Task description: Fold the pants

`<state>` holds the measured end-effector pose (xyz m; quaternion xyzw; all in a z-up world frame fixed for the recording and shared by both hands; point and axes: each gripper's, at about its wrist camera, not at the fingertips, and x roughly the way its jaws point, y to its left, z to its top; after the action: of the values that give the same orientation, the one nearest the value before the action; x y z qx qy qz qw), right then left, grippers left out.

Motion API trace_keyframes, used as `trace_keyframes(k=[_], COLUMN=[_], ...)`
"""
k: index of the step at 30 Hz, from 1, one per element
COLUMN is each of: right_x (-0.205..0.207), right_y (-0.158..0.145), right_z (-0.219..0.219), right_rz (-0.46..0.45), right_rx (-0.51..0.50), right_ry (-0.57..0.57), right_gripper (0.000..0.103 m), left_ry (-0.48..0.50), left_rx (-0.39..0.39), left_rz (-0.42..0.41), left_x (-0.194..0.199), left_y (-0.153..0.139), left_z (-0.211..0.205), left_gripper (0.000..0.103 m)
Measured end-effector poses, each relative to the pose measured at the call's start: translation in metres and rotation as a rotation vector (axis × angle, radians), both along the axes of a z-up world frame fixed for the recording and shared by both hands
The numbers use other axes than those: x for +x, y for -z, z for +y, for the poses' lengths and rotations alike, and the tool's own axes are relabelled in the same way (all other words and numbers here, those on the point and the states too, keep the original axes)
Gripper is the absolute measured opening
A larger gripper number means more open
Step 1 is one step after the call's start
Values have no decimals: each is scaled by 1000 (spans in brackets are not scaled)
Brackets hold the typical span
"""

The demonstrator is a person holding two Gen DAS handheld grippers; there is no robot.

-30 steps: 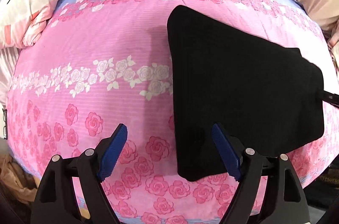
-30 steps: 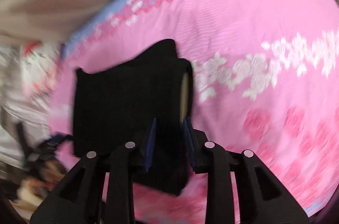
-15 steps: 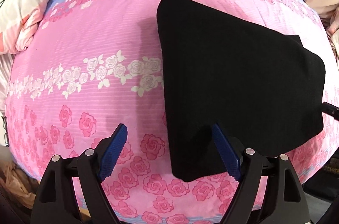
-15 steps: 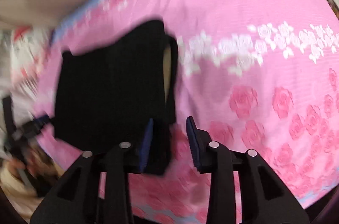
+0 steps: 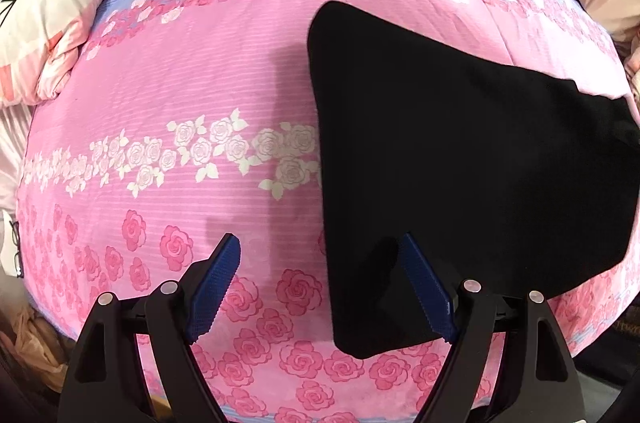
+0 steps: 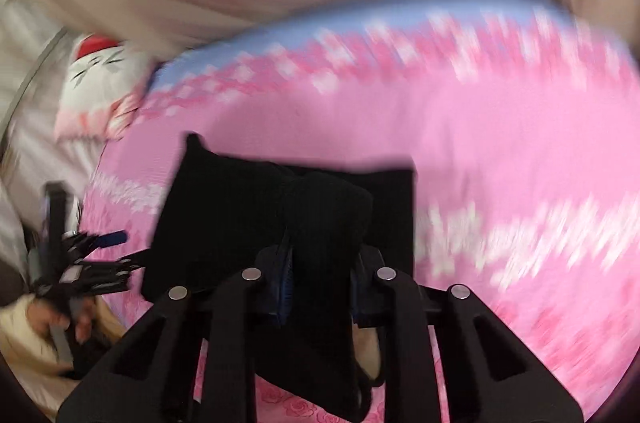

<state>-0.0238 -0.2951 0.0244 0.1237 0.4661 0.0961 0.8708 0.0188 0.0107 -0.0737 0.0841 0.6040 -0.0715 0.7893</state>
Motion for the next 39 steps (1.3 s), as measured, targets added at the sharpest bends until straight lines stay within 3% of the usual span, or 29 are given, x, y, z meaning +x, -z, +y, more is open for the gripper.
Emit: trace_keyframes(k=[2,3,4,5,7,8,10,11,14,20,26,28,32,33,34,35,37,39], right_x=[12,22,34,49,50,44,18,2,-19,-26,-27,-26,-25,-24,-25,-25,-26,-30], right_y=[-16,-9,9,46,87,88,79,76,92,130,135,135,134,133,131,129,120,108], right_z=[3,-2,-11,-24,-43,-49,-68,-77,-83,-64,-56,-56,-51,-49,-48,-47,-41,-40], right_rz=[-77,-61,-1,130,286,268,201,168,200,292,259,264,278,279,276,272,263,245], right_rx=[-67,-75,-77,-70,-42,31,140,182,318,395,441,460,418,406,409,415,381,372], right_ry=[4,15,23,41,101,125,216,255,247,198,185,182,181,186,182,184,191,192], right_gripper=[21,28,39,41,42,46,75,76,76,70,69,59,52,44,36,35,31,30], left_ry=[-12,-14,-15,-16,-13,-9,-15,-18,-52,-95,-119,-116,-80,-73,-67,-64,-46,-39], left_rx=[3,5,9,9,13,14,12,-1,-110,-293,-358,-367,-334,-328,-324,-324,-385,-366], left_rz=[-13,-15,-13,-11,-7,-4,0,2,50,192,253,246,210,202,197,193,209,207], left_x=[2,4,7,9,12,14,16,16,19,27,26,24,20,21,20,20,24,23], left_y=[-1,0,3,5,11,14,15,14,16,38,57,57,58,57,57,56,51,45], left_z=[2,2,1,0,-3,-4,-3,-2,8,11,4,3,-9,-11,-13,-16,-23,-27], left_gripper=[80,80,80,80,81,82,83,83,84,84,89,92,95,95,93,89,59,48])
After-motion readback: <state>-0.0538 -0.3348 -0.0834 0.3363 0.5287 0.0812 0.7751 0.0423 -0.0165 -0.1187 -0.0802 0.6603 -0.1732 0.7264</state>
